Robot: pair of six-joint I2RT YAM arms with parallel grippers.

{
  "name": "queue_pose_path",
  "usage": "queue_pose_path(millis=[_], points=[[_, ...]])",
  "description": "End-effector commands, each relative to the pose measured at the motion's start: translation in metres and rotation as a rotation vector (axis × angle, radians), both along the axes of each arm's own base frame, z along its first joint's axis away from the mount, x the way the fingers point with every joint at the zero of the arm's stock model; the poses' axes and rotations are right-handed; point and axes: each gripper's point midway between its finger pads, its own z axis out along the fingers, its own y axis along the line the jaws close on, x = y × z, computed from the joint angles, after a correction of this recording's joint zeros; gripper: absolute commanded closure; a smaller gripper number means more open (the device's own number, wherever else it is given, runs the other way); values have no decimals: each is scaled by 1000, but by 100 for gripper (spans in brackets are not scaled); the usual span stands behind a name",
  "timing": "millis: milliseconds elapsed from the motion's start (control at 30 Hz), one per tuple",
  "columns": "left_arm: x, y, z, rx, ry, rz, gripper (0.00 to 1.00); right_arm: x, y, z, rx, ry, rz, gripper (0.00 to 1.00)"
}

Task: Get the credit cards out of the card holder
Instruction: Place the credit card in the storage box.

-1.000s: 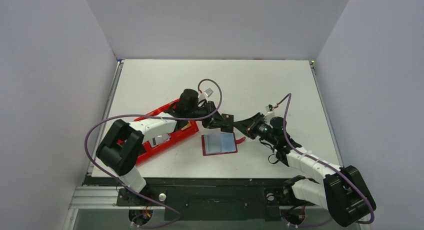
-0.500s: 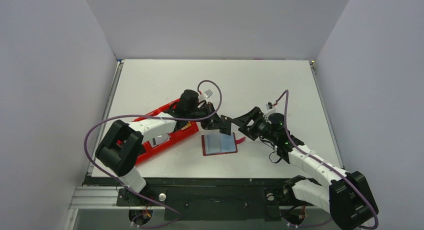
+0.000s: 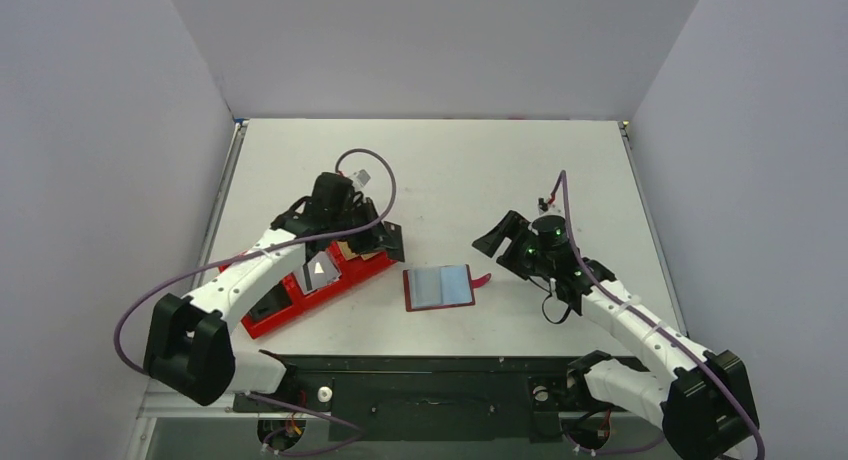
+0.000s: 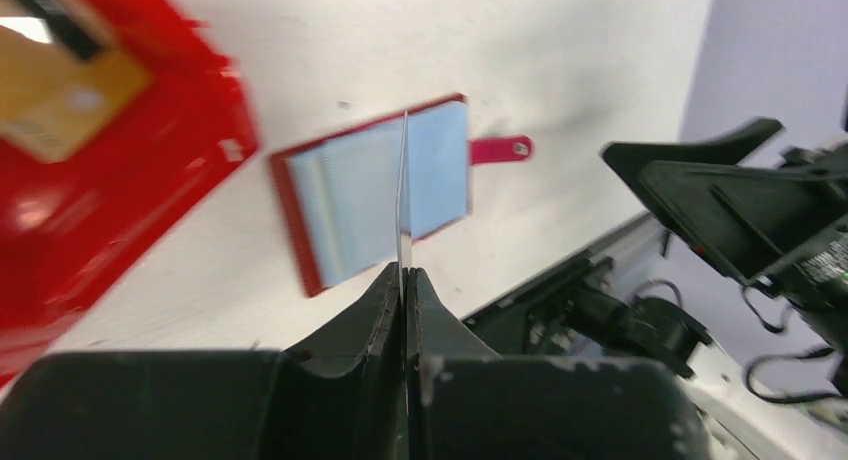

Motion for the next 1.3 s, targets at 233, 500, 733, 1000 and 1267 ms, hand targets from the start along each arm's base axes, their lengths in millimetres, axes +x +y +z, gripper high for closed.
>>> queue_pose_path(millis=[233, 500, 733, 1000, 1267], points=[[-9, 150, 12, 431, -38, 309, 100, 17, -6, -1, -185, -15, -1, 26], [-25, 233, 20, 646, 30, 536, 100, 18, -7, -4, -223, 3, -2, 26], [-40, 288, 8, 742, 130, 728, 100, 22, -5, -5, -234, 10, 5, 26], [-43, 301, -24, 680, 223, 761, 100, 25, -3, -2, -250, 24, 22, 25], [-29, 295, -44, 608, 270, 738, 100, 37, -13, 8, -270, 35, -5, 20]])
